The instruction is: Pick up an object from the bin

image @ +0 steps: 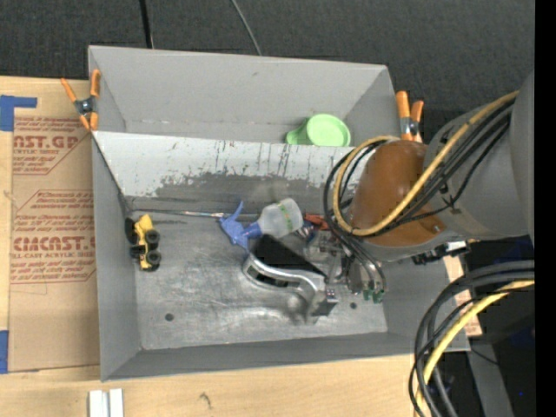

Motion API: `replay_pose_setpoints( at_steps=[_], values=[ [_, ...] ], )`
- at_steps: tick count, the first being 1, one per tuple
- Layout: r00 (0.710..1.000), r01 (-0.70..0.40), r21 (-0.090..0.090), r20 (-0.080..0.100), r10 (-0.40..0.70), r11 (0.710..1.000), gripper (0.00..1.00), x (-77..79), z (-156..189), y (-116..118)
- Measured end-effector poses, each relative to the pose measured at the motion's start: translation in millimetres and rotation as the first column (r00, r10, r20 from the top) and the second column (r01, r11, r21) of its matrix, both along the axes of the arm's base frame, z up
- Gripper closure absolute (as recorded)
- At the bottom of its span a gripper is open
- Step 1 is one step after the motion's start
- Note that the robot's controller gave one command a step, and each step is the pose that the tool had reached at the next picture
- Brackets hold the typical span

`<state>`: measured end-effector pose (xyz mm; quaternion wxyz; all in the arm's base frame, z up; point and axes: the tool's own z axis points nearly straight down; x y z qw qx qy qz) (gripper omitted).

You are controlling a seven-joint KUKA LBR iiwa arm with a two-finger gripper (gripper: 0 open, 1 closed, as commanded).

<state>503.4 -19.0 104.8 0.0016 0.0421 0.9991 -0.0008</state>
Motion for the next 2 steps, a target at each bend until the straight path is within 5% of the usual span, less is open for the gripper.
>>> replay_pose_setpoints(
  at_steps=[1,2],
  values=[
    [0.996,0.082,-0.014,0.027,-0.082,0.997,0.0,-8.2,-16.4,19.4],
    [0.997,0.069,-0.003,0.044,-0.068,0.998,1.0,-0.2,-10.9,20.9]
  ],
)
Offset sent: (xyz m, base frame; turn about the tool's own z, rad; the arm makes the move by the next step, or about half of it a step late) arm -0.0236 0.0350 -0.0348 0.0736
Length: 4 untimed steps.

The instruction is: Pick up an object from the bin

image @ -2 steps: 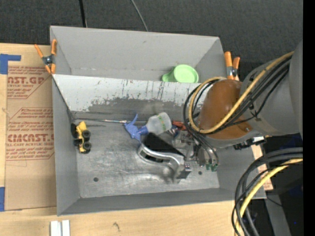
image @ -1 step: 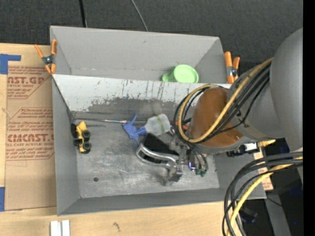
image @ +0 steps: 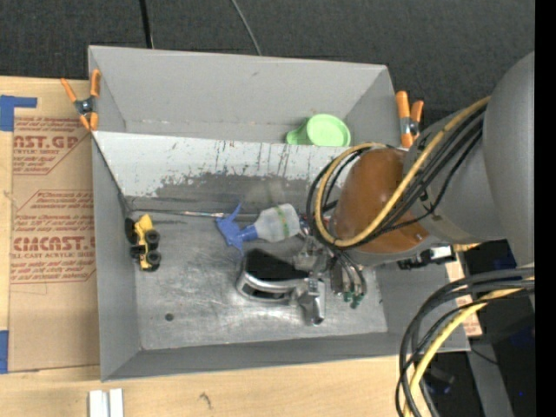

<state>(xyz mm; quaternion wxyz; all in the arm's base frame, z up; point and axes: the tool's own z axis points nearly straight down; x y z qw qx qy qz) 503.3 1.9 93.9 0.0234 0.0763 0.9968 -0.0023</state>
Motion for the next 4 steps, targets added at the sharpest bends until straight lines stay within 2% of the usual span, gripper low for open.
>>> replay_pose_setpoints(
  at_steps=[1,2,3,4],
  values=[
    [1.0,0.0,0.0,0.0,0.0,1.0,1.0,0.0,0.0,0.0],
    [1.0,0.0,0.002,-0.012,0.0,1.0,1.0,-1.0,2.9,0.4],
    [0.999,-0.003,0.006,-0.037,0.004,1.0,1.0,-5.5,9.6,2.1],
    [0.999,-0.004,0.007,-0.044,0.004,1.0,1.0,-5.4,13.8,2.3]
  ],
)
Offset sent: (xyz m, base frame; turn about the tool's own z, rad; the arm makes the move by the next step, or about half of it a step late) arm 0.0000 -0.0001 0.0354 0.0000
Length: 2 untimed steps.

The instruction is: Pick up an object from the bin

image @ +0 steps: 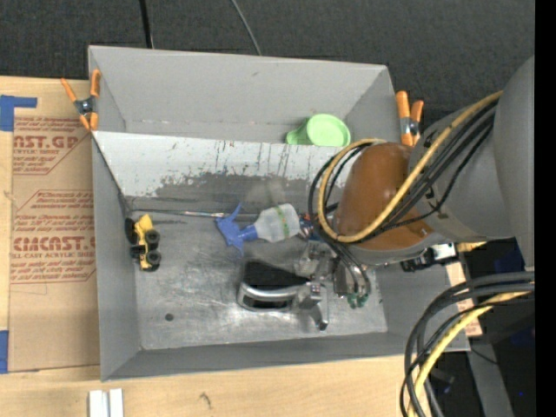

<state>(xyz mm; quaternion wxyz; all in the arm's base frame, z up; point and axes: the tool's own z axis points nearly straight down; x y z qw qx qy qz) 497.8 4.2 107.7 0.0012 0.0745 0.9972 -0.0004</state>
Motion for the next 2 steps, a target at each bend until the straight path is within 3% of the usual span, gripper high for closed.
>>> replay_pose_setpoints(
  at_steps=[2],
  values=[
    [1.0,-0.001,0.001,-0.011,0.001,1.0,1.0,-2.6,22.6,0.4]
  ],
)
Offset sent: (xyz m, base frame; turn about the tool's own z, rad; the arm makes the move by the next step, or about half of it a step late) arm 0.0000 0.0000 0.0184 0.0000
